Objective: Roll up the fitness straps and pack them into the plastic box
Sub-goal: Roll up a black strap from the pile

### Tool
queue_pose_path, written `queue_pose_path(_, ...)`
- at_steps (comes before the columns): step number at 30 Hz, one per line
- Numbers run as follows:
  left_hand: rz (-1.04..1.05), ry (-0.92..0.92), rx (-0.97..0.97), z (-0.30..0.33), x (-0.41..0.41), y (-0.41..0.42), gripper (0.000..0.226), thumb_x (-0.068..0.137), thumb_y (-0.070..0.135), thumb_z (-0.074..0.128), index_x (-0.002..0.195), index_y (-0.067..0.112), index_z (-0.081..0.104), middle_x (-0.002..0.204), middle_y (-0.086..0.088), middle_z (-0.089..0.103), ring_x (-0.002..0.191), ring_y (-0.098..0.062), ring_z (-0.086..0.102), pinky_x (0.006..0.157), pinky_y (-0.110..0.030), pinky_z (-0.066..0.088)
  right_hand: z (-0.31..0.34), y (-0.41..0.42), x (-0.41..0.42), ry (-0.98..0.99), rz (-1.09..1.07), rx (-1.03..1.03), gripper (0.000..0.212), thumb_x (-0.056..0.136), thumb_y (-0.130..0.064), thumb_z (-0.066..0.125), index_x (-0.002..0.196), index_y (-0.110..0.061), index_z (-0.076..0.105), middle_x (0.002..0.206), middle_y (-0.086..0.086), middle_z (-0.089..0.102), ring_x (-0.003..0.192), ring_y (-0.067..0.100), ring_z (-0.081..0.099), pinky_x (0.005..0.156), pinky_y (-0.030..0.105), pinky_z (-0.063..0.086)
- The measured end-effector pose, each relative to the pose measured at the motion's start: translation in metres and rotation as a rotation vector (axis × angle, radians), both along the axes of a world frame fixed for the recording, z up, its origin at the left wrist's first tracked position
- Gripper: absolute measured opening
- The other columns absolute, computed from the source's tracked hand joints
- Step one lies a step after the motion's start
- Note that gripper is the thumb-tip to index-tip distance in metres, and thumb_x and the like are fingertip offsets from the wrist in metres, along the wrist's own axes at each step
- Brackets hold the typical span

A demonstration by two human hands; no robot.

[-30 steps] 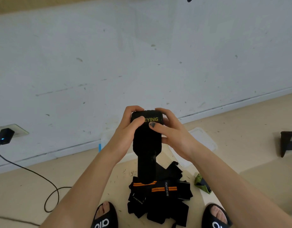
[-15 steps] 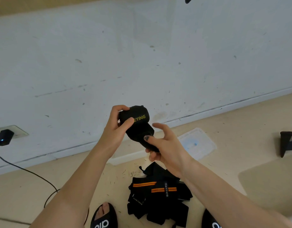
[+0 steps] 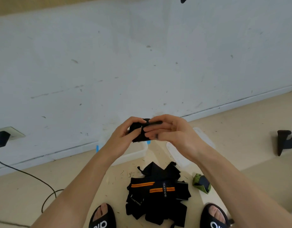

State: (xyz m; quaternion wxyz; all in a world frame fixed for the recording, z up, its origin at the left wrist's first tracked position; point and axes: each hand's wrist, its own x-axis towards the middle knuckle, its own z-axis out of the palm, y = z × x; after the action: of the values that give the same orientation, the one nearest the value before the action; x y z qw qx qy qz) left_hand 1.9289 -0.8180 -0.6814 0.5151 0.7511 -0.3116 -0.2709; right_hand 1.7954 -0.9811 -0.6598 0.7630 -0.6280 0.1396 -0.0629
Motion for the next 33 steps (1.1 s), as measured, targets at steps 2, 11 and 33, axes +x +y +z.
queue_pose_path(2,-0.024,-0.005,0.033,0.003,-0.006,-0.001,0.025,0.106,0.013,0.049,0.114,0.027,0.068,0.105,0.011,0.069,0.095,-0.005,0.065,0.079,-0.013,0.051,0.001,-0.002,0.002,0.009,-0.093,-0.111,0.014,0.099,0.002,0.060,0.100,-0.003,0.073,0.086,0.014,0.079,0.075,0.025,0.076,0.078,0.034,0.063)
queue_pose_path(11,-0.051,0.114,-0.036,0.003,-0.025,-0.010,0.020,0.108,0.034,0.047,0.096,0.024,0.059,0.086,0.014,0.058,0.081,-0.004,0.056,0.076,-0.025,0.045,-0.030,0.003,0.019,0.043,-0.396,-0.510,0.021,0.100,-0.022,0.066,0.083,-0.013,0.072,0.082,-0.001,0.054,0.070,0.008,0.051,0.067,0.023,0.043)
queue_pose_path(33,-0.145,-0.016,0.038,-0.035,-0.053,-0.047,0.027,0.094,0.025,0.059,0.111,0.046,0.062,0.109,0.021,0.064,0.098,0.000,0.062,0.081,-0.022,0.050,-0.038,-0.025,-0.027,0.419,-0.193,0.254,0.029,0.102,-0.037,0.056,0.123,-0.020,0.065,0.121,0.013,0.065,0.103,0.026,0.065,0.087,0.043,0.059)
